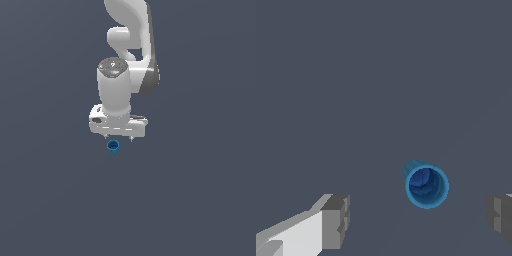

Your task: Pick up the object and move it to a goal position.

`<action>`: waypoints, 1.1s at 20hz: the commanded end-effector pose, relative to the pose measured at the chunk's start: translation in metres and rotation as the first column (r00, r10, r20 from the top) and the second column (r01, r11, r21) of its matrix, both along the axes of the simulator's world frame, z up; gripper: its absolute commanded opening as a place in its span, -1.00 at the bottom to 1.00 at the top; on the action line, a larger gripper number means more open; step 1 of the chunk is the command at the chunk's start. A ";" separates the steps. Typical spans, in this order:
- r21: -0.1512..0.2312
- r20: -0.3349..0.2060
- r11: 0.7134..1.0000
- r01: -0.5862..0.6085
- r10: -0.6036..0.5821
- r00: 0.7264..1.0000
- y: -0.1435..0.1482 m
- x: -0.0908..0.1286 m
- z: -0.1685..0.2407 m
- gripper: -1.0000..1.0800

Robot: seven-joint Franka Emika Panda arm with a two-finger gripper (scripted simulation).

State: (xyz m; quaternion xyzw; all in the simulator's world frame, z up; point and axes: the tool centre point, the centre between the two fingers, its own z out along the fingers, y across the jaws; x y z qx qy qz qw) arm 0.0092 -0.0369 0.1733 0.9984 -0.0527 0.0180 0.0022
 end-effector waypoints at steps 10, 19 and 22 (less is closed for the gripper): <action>-0.017 0.029 1.000 -0.022 0.022 0.999 -0.015 0.005 0.016 0.92; -0.020 0.029 0.999 -0.036 0.036 0.999 -0.018 0.005 0.015 0.92; -0.021 0.025 0.998 -0.059 0.059 0.998 -0.019 0.003 0.009 0.92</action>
